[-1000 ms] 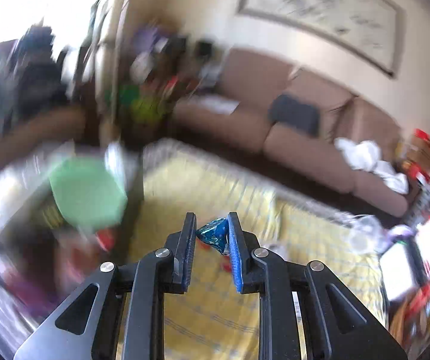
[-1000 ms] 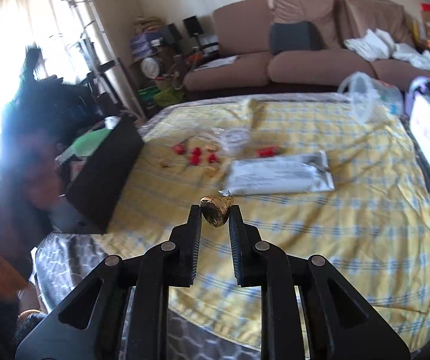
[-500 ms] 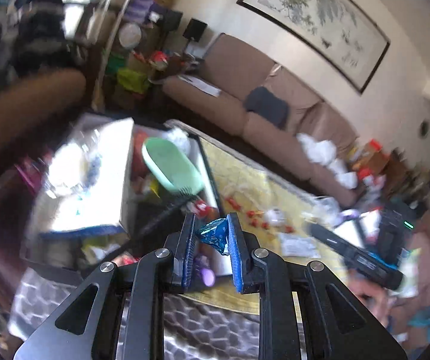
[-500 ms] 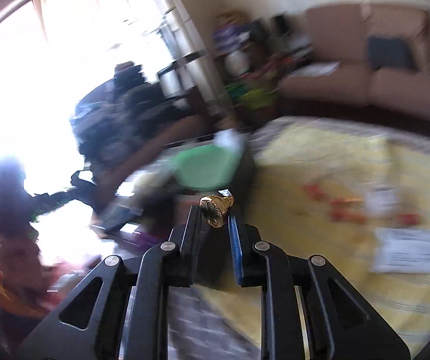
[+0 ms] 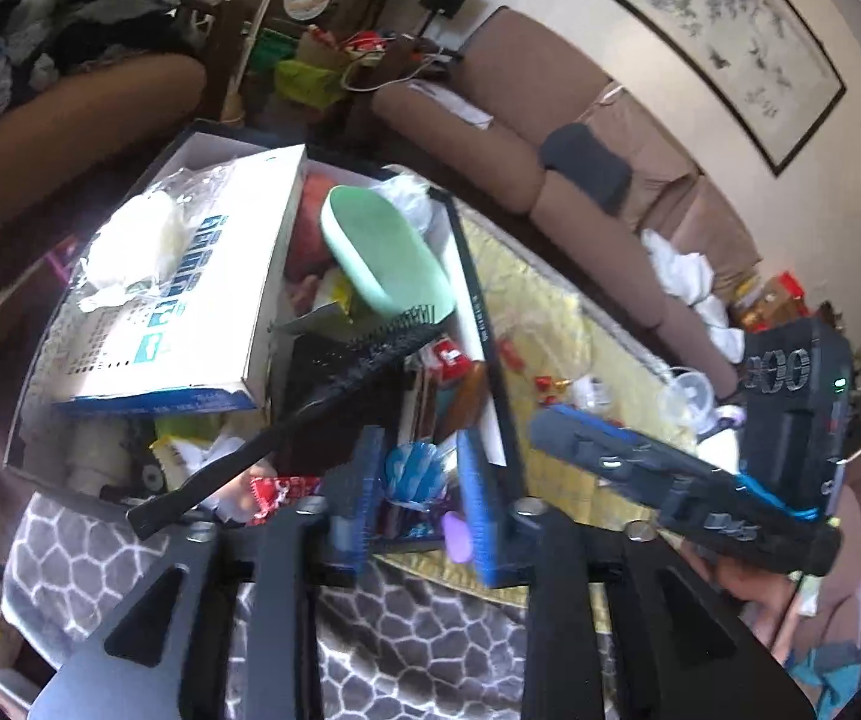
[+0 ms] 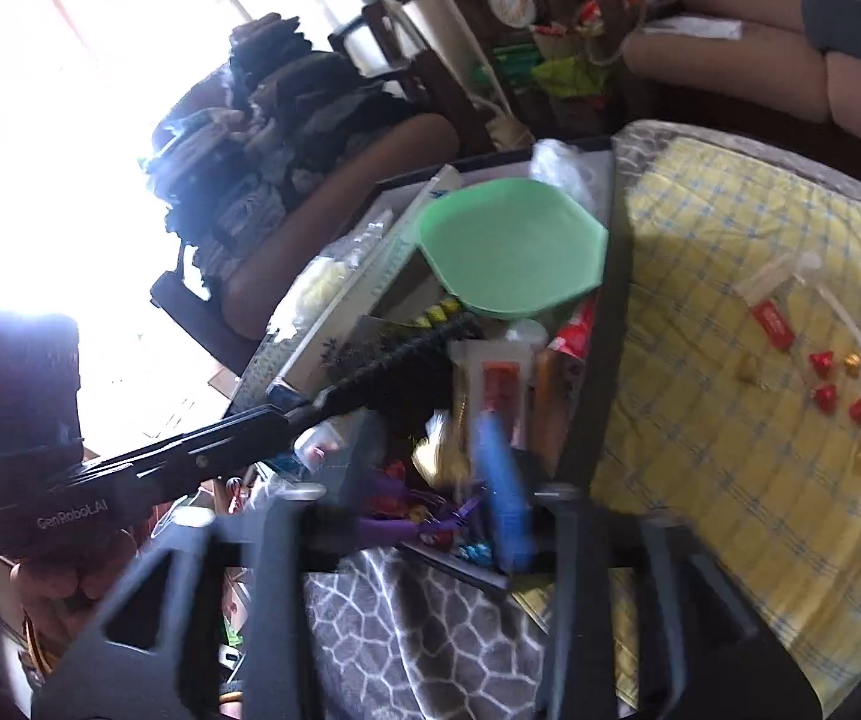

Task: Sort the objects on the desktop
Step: 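Carry both candies over the black bin and open both grippers, then grasp a gold foil candy with the right gripper while the left grasps another gold candy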

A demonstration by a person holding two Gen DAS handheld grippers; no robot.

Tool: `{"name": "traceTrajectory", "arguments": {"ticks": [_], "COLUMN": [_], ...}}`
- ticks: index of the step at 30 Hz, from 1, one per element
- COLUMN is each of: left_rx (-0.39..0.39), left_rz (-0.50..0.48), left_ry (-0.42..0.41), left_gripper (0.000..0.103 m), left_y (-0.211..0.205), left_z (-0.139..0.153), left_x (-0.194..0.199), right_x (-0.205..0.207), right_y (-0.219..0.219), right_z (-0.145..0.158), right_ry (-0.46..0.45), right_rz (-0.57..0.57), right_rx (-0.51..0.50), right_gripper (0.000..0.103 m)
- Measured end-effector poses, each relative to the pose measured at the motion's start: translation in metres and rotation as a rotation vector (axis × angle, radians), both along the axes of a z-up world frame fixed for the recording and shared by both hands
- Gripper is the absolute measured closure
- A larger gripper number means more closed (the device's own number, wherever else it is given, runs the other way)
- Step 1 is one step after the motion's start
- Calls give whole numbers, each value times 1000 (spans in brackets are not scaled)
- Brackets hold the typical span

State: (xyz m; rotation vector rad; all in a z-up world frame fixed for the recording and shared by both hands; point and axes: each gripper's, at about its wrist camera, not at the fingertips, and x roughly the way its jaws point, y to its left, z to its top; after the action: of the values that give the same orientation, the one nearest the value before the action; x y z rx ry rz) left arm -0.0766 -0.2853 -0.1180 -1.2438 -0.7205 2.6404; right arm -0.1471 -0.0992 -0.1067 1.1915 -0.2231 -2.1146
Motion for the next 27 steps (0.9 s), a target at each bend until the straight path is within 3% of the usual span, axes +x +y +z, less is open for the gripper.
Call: {"name": "traceTrajectory", "arguments": {"ticks": [5,7,14,15,17,19,23,26,27], "left_rx": [-26,-29,-42,-2,195,245,64,-14,9], "left_rz": [-3,-10,-67,-99,-217,-273,-242,-187,-215], "left_ry": [39,61,84,92,148,205,236,238,234], "left_gripper": [33,25,22,22,22,19,17,17,17], "left_y": [3,4,23,26,35,48,95,118,126], "left_z": [13,18,32,35,43,56,78,76,73], "left_x": [8,11,15,17,22,28,34,30,26], "right_x": [2,5,28,29,42,45,33,14,3], "right_y": [61,104,265,278,307,319,291,256,243], "right_z": [19,24,6,3,-8,-19,-44,-62,-70], "right_ry": [45,55,26,22,20,22,71,107,123], "right_rz": [-79,-153,-486,-516,-575,-571,-441,-373,-356], "right_rx": [-33,-28,40,50,86,123,211,212,214], "right_gripper": [48,48,45,45,45,45,51,54,55]}}
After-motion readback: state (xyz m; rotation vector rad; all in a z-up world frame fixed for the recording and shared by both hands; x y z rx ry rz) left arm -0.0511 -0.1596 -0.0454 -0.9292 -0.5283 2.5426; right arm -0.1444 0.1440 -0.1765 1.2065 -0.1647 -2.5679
